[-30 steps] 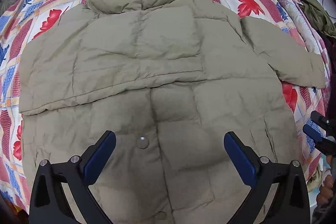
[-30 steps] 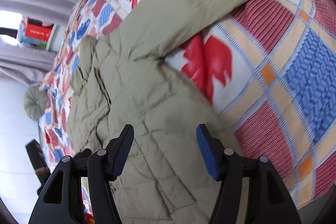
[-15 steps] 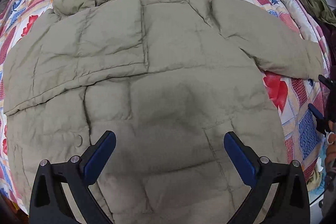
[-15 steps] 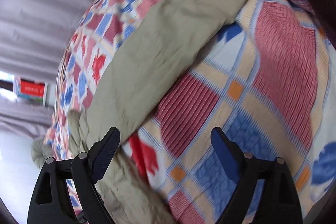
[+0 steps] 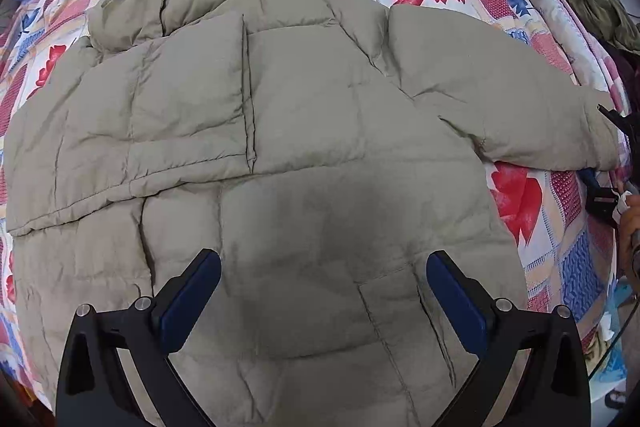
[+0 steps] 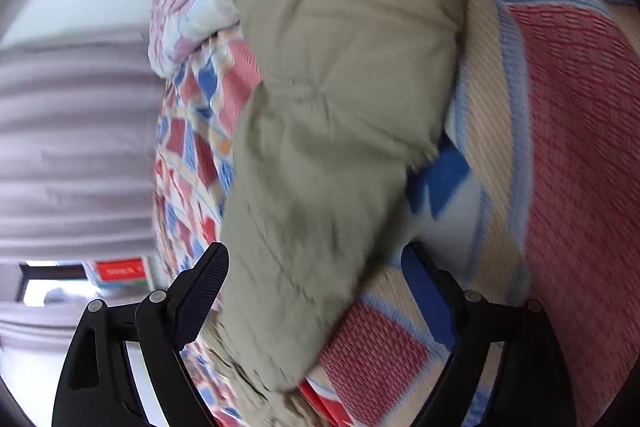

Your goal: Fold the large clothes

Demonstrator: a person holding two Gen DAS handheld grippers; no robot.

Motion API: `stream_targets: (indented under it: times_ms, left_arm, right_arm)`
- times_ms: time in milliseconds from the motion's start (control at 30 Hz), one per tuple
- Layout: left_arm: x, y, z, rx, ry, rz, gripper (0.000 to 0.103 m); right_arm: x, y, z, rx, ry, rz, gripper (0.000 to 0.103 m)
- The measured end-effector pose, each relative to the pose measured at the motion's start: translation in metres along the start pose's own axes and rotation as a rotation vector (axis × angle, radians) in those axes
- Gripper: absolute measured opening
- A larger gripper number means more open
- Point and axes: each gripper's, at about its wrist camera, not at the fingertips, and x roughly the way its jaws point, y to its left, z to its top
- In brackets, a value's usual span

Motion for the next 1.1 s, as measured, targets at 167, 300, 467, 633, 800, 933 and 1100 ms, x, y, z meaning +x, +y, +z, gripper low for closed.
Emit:
stream_targets:
  times_ms: [167,300,467,633,800,933,1100]
  left_arm:
    - [-0.009,0.013,0.004,-0.011,-0.014,0.005,0.103]
    - [-0.016,0.024,0.007,-0.020,-0.036,0.019,0.103]
    - [-0.024,0.047,0.009,-0.045,-0.062,0.015,0.103]
    - [-0.039,0.086,0.010,-0.072,-0.114,0.019,0.103]
    - [-0.058,0.143,0.007,-0.127,-0.161,0.041,0.103]
    - [-0.070,0.196,0.000,-0.187,-0.184,0.064,0.103]
    - [-0.081,0.255,-0.007,-0.242,-0.219,0.124,0.103]
  right_arm:
    - [0.018,-0.003,0.017,0.119,0.019,0.081,0.086]
    - [0.034,0.001,0.017,0.157,0.075,0.132,0.027]
    - [0.034,0.038,0.001,0.044,0.097,0.217,0.009]
    - [0.031,0.100,-0.031,-0.151,0.150,0.296,0.009]
    - [0.047,0.174,-0.099,-0.411,0.227,0.275,0.009]
    - [0.075,0.225,-0.177,-0.628,0.282,0.225,0.009]
    - [0.120,0.254,-0.301,-0.935,0.352,0.098,0.009]
